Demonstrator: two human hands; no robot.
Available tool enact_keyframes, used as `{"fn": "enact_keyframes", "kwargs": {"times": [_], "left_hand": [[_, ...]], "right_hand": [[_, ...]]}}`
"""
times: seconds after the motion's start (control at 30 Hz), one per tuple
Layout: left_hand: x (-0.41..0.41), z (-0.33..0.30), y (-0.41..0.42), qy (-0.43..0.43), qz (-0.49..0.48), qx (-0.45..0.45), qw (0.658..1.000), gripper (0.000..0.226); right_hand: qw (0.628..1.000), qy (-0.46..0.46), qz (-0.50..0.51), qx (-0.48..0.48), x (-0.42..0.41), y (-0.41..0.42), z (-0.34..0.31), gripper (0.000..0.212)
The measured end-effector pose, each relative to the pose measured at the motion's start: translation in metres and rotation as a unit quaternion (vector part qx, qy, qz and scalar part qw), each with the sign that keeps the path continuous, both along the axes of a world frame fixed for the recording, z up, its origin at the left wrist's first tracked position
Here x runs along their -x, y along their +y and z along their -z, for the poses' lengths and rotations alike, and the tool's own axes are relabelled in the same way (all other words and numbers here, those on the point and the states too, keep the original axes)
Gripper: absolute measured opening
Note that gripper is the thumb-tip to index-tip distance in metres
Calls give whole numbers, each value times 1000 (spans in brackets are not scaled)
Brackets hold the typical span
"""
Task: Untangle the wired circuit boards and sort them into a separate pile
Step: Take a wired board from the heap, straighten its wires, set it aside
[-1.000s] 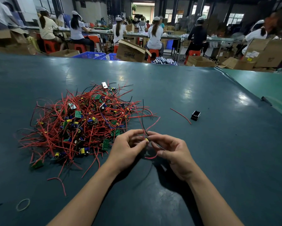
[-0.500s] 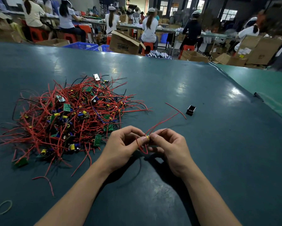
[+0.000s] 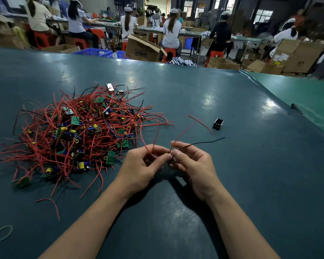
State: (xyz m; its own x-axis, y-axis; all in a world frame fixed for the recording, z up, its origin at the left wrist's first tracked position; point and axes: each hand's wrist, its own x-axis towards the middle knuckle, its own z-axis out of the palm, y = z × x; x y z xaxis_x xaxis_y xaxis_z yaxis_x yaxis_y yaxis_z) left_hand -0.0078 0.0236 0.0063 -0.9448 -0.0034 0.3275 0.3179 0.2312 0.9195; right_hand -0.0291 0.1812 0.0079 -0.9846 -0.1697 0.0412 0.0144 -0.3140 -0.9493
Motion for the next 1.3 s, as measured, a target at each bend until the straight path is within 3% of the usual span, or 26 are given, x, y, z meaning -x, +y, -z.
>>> {"fn": "enact_keyframes", "kwargs": {"times": [0.1, 0.17, 0.2, 0.3, 0.57, 0.7, 0.8, 0.9, 1.13, 1.3], "left_hand": [[-1, -1, 0, -25, 7, -68, 997, 12], [-2, -2, 1, -29, 7, -72, 997, 10], [-3, -3, 1, -22, 3, -71, 997, 10], [-3, -6, 2, -7, -36, -106, 994, 17], [-4, -11, 1, 3, -55, -138, 989, 18], [-2, -9, 0, 0, -37, -138, 990, 24], [-2, -6, 1, 5, -25, -108, 994, 36], [-2, -4, 1, 15, -8, -55, 998, 28], [-3, -5, 0, 3, -3, -54, 999, 24], [-4, -9, 2, -30, -6, -93, 995, 24]], "right_hand": [[999, 21, -37, -17, -1, 1, -2, 22], [999, 23, -8, -25, -1, -2, -3, 11], [1000, 16, 15, -19, -1, -3, -3, 3], [999, -14, 51, 10, 0, -3, -5, 6], [992, -87, 29, 85, 0, -2, -10, 6], [990, -99, -8, 98, -3, -4, -9, 20], [991, -102, -27, 83, -4, -6, -9, 6], [995, -84, -3, 61, -2, -5, -8, 9], [997, -30, 69, -12, -3, -10, -8, 10], [990, -55, 127, 28, 1, -3, -10, 18]]}}
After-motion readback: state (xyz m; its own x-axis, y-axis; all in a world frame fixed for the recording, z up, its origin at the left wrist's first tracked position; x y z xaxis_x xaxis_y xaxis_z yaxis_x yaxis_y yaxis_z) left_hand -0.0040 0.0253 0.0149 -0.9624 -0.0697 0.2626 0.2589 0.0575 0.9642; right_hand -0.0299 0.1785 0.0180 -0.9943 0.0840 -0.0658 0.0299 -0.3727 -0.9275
